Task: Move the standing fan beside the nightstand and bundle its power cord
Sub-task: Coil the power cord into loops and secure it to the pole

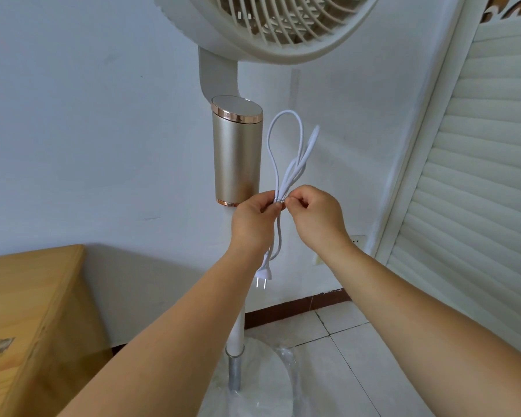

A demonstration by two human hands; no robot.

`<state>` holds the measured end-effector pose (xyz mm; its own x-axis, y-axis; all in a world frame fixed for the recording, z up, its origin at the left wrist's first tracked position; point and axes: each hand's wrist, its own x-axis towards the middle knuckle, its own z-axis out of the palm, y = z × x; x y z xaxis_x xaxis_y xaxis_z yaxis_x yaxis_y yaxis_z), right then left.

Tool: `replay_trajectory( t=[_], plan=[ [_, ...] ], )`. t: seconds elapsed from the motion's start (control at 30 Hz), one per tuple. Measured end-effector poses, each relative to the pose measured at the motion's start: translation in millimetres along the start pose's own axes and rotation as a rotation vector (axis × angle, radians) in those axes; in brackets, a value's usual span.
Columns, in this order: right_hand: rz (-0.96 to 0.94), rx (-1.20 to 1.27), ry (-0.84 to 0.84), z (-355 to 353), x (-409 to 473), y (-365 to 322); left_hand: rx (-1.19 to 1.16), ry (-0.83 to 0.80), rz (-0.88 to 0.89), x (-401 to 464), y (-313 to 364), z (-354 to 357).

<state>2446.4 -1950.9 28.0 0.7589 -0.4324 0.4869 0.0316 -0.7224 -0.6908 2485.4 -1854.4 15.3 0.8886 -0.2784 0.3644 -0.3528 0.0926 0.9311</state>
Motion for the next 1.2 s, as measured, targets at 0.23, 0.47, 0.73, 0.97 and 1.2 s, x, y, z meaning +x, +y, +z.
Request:
replay_trajectory(
  t=[0.23,0.47,0.73,0.97,1.2],
  plan=[
    [0.823,0.998,-0.454,-15.0,14.9,-6.2,-0.024,-0.03,0.035,-1.8,-3.0,-3.7],
    [0.085,0.351,-0.072,-6.0,-2.5,7.5,-0.053,0.005,0.001,-1.3,-6.6,-3.5],
    [-0.185,0.009,-0.024,-7.9,-1.9,6.2,-0.043,0.031,-0.031,-1.3,-8.5,-5.0],
    [0.232,0.438,-0.147,2.6,-1.0,0.7,-0.067,0.014,-0.011,-1.6,-9.5,-6.1],
    [0.798,1.033,-0.283,4.3,0.1,-2.2,0.093,0.062,0.057,-3.7,-16.5,-1.2]
  ],
)
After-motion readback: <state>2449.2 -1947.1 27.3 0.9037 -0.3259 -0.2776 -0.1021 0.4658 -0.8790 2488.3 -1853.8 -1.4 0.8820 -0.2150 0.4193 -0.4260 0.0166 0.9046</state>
